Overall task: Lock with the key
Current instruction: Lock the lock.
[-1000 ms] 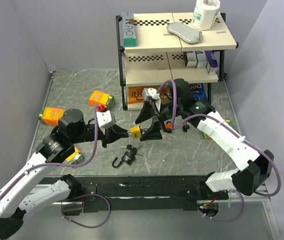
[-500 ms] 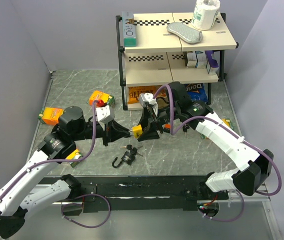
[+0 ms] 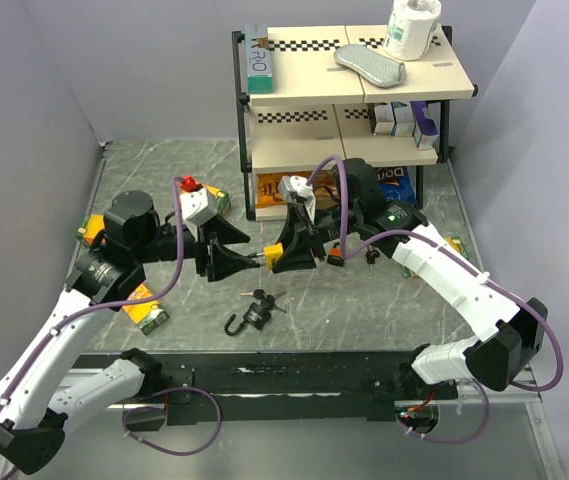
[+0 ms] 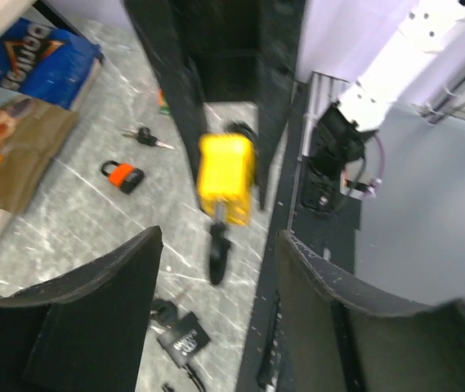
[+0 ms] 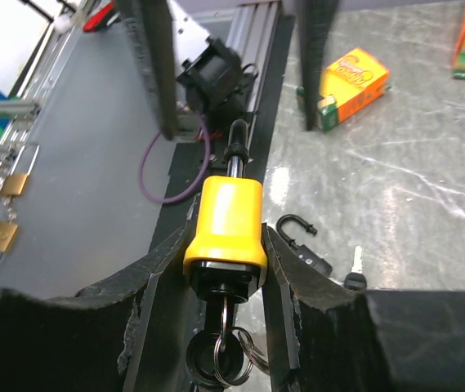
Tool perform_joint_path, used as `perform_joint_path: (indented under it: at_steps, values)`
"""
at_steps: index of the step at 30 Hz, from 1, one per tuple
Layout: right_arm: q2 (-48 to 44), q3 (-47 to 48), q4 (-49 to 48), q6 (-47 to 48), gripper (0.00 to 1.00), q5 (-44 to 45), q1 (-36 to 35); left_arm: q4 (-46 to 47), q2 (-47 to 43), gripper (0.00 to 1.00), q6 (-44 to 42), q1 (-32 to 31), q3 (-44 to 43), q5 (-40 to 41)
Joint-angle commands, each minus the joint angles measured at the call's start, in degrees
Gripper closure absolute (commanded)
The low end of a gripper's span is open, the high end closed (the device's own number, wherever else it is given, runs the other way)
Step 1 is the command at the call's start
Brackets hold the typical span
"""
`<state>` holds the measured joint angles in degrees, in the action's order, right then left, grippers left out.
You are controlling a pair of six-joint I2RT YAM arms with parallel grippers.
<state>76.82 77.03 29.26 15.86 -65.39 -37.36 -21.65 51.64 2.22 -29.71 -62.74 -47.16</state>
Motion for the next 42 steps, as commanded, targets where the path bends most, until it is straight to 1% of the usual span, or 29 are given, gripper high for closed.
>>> perform_joint_path:
  at_steps: [1,7,10,11,13,14,16,17,19,22,27,33,34,38,42]
  values:
    - [-1.4,1.0,-7.1,-3.4,1.00,-2.6,0.7,-3.6,-0.9,0.37,-1.3,0.9,-0.7,-5.4]
    - [-1.0,1.7,-8.7,-4.3,1.00,-3.3,0.7,-3.3,0.2,0.46,-0.8,0.8,1.0,-5.8]
    - [-1.0,1.6,-9.3,-5.0,1.00,-3.3,0.6,-0.6,-0.2,0.56,0.4,0.9,2.0,-5.7]
    - [-1.1,1.6,-9.6,-5.0,1.00,-3.3,0.5,0.1,-0.4,0.63,0.8,0.8,2.3,-5.6]
    - [-1.2,1.5,-9.7,-5.0,1.00,-3.3,0.5,0.6,-0.5,0.71,1.1,0.9,2.7,-6.1]
    - [-1.2,1.5,-9.7,-5.0,1.00,-3.2,0.5,1.0,-0.4,0.79,1.2,0.9,2.7,-6.5]
    - [-1.3,1.4,-10.4,-5.2,1.00,-2.8,0.5,1.3,-0.1,0.86,1.7,0.9,2.8,-7.7]
    - [-1.4,1.3,-10.6,-5.4,1.00,-2.6,0.3,2.0,0.0,0.93,2.0,0.8,2.9,-8.5]
    - [-1.5,0.9,-11.7,-5.1,1.00,-1.9,-0.1,2.9,0.4,0.98,3.7,0.9,3.1,-10.1]
    - [-1.2,0.8,-11.9,-2.9,1.00,-0.5,-1.2,5.4,0.8,0.99,6.0,0.9,3.5,-11.8]
    - [0.1,1.3,-14.6,-4.1,1.00,0.4,-3.0,8.2,2.0,0.99,7.9,0.8,3.9,-12.3]
    - [1.7,1.7,-17.8,-5.7,1.00,-0.3,-4.7,14.4,3.0,0.99,12.4,0.7,5.0,-9.8]
    - [1.8,1.6,-18.4,-6.2,1.00,-0.6,-5.4,17.5,3.2,0.99,13.2,0.7,5.3,-9.5]
    - [3.1,2.2,-19.6,-6.0,1.00,-1.2,-6.5,23.5,4.8,0.99,16.3,-0.2,6.8,-8.0]
    - [4.2,4.1,-19.2,-5.1,1.00,-1.8,-6.7,24.6,5.8,0.99,16.2,-1.0,7.2,-7.9]
